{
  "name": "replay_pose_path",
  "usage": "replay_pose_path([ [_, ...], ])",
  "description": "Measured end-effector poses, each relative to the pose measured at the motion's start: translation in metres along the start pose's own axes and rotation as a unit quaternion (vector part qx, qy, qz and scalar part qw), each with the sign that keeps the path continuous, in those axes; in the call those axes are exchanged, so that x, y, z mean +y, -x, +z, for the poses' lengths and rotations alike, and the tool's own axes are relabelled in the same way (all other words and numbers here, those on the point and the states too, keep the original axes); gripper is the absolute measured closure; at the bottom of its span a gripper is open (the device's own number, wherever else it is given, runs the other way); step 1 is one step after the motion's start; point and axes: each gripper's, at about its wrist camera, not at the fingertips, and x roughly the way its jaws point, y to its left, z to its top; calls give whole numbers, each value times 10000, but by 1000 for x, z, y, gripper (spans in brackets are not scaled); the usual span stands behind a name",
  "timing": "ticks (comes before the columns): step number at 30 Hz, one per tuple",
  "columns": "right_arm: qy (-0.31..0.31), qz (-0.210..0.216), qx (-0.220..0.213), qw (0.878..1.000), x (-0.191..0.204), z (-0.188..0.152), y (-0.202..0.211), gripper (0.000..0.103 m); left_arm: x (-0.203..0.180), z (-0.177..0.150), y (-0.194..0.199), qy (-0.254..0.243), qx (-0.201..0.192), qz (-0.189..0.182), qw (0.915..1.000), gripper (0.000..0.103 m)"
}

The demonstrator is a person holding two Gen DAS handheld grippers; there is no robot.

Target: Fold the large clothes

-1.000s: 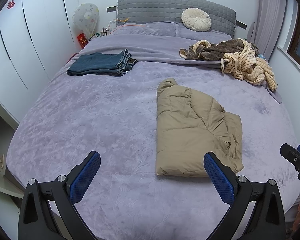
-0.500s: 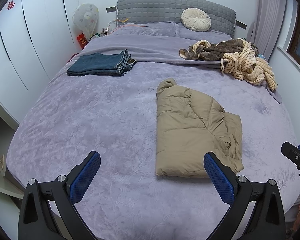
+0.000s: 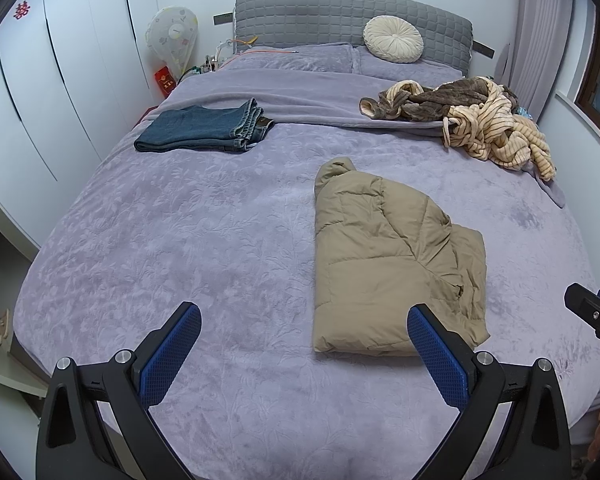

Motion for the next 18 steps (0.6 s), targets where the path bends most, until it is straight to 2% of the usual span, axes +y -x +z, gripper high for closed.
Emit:
replay_pose_path([
  [18, -16, -5, 12, 10000, 1, -1, 0, 0, 0, 1, -2, -3, -13, -31, 10000, 0],
])
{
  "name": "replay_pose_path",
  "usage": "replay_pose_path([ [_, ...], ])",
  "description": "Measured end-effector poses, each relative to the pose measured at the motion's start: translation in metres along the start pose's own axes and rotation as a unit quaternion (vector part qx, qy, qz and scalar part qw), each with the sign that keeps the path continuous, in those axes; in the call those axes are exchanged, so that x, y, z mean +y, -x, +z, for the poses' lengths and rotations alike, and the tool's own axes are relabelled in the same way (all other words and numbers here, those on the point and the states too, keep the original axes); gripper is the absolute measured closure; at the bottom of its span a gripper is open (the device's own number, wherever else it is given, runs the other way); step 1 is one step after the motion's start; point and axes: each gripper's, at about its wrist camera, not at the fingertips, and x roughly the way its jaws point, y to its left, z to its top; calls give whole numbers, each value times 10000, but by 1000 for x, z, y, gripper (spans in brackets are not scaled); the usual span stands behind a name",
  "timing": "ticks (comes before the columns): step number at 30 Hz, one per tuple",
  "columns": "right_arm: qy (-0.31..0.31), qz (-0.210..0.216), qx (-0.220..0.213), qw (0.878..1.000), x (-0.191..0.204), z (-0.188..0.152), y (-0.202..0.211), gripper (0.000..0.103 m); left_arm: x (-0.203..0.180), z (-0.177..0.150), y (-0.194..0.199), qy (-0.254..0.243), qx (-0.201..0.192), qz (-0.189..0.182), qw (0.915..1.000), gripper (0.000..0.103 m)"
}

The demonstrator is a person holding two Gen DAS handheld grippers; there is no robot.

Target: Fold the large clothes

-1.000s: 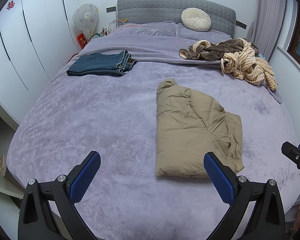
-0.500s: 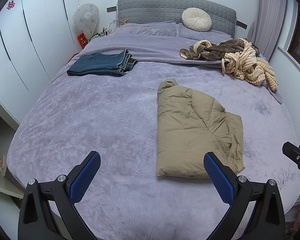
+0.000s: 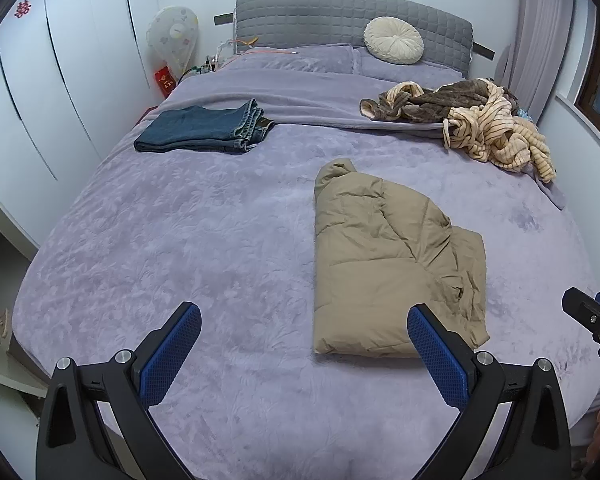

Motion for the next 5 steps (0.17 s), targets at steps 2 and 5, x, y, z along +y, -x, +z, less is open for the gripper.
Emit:
replay_pose_path([
  [2, 3, -6, 3, 10000, 0, 0, 0, 0, 1, 1, 0, -8, -8, -13, 10000, 0],
  [5, -4, -3, -1, 10000, 0, 0, 1, 0, 2, 1, -1, -12, -9, -19, 10000, 0],
])
